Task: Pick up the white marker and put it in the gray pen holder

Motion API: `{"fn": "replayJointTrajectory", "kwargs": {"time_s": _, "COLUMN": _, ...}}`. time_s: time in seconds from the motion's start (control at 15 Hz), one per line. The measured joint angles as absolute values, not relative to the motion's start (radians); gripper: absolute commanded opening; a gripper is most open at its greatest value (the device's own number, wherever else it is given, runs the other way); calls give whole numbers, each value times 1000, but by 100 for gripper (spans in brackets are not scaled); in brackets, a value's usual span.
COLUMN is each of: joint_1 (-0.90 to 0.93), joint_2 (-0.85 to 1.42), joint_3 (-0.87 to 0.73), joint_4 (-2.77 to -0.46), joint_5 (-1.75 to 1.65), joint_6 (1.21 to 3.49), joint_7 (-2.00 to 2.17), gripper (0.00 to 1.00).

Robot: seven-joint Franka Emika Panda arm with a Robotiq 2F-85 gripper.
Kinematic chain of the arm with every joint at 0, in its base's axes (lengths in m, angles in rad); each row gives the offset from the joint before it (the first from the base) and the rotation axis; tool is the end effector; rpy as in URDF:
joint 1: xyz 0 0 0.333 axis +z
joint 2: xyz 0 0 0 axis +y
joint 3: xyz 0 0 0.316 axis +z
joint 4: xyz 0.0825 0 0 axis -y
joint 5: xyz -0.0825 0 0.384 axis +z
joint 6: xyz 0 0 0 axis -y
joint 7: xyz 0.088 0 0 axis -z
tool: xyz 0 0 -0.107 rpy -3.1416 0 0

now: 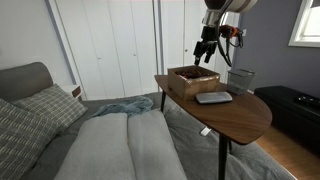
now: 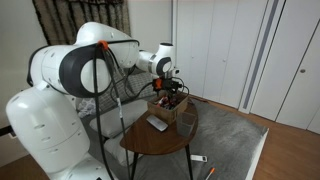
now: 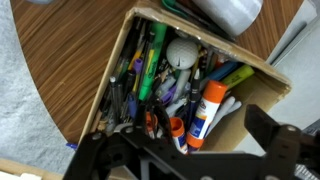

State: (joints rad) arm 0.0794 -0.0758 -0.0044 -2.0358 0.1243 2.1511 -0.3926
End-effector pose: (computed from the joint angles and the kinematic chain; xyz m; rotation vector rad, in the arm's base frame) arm 0.5498 0.0464 0.4969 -2.9830 -0.6192 -0.3149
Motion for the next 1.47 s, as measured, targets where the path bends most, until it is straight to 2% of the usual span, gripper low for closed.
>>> {"fn": "replayJointTrajectory", "kwargs": {"time_s": 0.27, "joint_1": 79, "joint_2": -55, "joint_3": 4, "joint_4": -2035, "joint_5": 74, "joint_6": 2069, "joint_7": -366, "gripper": 100}}
{"fn": "replayJointTrajectory", "kwargs": {"time_s": 0.93, "joint_1": 56, "joint_2": 72, "joint_3": 9, "joint_4": -1993, "joint_5": 74, "joint_6": 2129, "joint_7": -247, "gripper": 100}}
{"fn": "replayJointTrajectory", "kwargs": {"time_s": 1.07, "joint_1": 55, "joint_2": 105, "joint_3": 11, "joint_4": -1966, "joint_5": 76, "joint_6": 2118, "joint_7": -248, "gripper": 96}}
{"fn": "replayJointTrajectory", "kwargs": {"time_s": 1.2, "joint_1": 55, "joint_2": 133, "joint_3": 18, "joint_4": -1937, "joint_5": 77, "joint_6": 2087, "joint_7": -251, "gripper": 86}}
{"fn": "replayJointTrajectory", "kwargs": {"time_s": 1.33, "joint_1": 55, "joint_2": 150, "joint_3": 27, "joint_4": -1907, "joint_5": 77, "joint_6": 2024, "joint_7": -253, "gripper": 85}}
{"fn": "replayJointTrajectory", "kwargs": {"time_s": 1.4, "joint_1": 55, "joint_2": 153, "joint_3": 31, "joint_4": -1894, "joint_5": 77, "joint_6": 1985, "joint_7": -256, "gripper": 81}}
{"fn": "replayJointTrajectory", "kwargs": {"time_s": 1.47, "joint_1": 55, "joint_2": 154, "joint_3": 35, "joint_4": -1881, "joint_5": 77, "joint_6": 1940, "joint_7": -258, "gripper": 84}}
